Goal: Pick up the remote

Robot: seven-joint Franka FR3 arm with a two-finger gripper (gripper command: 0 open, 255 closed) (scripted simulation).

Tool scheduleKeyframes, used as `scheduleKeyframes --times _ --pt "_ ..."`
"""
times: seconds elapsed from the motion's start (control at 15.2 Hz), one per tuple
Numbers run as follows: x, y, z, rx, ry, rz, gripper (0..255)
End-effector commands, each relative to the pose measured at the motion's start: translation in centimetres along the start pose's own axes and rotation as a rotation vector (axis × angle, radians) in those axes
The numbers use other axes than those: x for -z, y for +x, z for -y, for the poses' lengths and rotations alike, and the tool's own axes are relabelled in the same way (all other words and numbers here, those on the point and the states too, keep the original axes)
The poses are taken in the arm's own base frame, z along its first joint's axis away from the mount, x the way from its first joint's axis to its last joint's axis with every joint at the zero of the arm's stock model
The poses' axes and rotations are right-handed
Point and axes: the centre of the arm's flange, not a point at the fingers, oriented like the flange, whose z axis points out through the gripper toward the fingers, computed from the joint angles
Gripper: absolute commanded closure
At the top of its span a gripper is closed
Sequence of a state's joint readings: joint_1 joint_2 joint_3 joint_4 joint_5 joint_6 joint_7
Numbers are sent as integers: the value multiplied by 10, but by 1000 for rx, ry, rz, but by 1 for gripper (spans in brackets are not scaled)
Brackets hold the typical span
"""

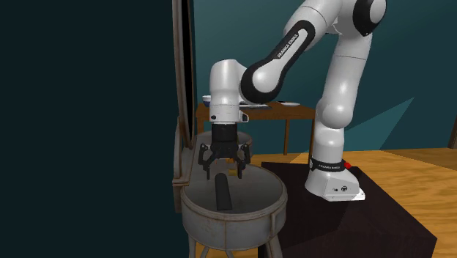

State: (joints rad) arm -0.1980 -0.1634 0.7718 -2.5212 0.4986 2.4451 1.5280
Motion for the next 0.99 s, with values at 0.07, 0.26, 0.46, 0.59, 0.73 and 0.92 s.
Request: scheduleKeyframes --times 0.07,0.26,0.46,0.59,0.73,0.92 --pt "-18 1 3 -21 5 4 0" --pt "-34 5 3 -21 5 4 0" --pt "-42 7 2 -21 5 4 0" --pt "-42 6 2 -21 5 4 255" --pt "-42 6 2 -21 5 4 255" --pt "-41 6 2 -21 5 4 255"
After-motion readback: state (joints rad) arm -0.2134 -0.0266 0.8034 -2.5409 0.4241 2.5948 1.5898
